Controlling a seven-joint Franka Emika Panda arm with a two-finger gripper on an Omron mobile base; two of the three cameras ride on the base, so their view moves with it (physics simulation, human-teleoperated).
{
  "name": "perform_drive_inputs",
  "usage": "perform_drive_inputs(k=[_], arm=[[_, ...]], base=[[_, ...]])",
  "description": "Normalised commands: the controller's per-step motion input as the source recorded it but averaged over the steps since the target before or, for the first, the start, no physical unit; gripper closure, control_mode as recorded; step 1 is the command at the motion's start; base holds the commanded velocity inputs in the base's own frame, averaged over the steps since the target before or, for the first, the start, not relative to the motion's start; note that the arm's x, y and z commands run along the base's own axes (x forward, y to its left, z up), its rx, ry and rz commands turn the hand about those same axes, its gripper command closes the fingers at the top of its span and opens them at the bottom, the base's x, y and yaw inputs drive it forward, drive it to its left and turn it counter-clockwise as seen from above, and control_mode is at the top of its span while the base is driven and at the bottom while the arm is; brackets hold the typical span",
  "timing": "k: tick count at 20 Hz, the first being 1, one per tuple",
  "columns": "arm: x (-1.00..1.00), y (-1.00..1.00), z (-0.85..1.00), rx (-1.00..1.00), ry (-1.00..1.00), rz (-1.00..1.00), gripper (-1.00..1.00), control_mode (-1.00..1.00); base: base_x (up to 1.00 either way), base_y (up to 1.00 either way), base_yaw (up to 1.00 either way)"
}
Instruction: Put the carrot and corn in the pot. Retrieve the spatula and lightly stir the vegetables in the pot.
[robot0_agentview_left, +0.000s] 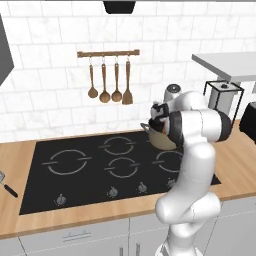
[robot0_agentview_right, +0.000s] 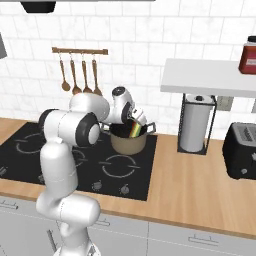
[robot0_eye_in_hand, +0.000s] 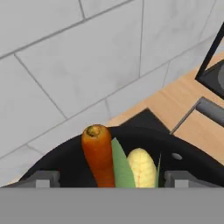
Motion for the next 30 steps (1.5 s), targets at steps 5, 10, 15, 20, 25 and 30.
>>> perform_drive_inputs(k=[5, 10, 15, 20, 25, 30], arm=[[-0.31, 0.25, 0.95, 0.02, -0.01, 0.00, -1.00, -1.00], [-0.65, 0.47, 0.90, 0.16, 0.27, 0.00, -1.00, -1.00], [-0.76, 0.57, 0.56, 0.15, 0.42, 0.00, -1.00, -1.00], [-0.79, 0.32, 0.11, 0.09, 0.40, 0.00, -1.00, -1.00], [-1.00, -0.12, -0.08, 0.01, 0.08, 0.02, -1.00, -1.00], [-1.00, -0.16, -0.48, -0.03, -0.02, 0.11, -1.00, -1.00]], base=[[0.00, 0.00, 0.00], [0.00, 0.00, 0.00], [0.00, 0.00, 0.00], [0.00, 0.00, 0.00], [0.00, 0.00, 0.00], [0.00, 0.00, 0.00]])
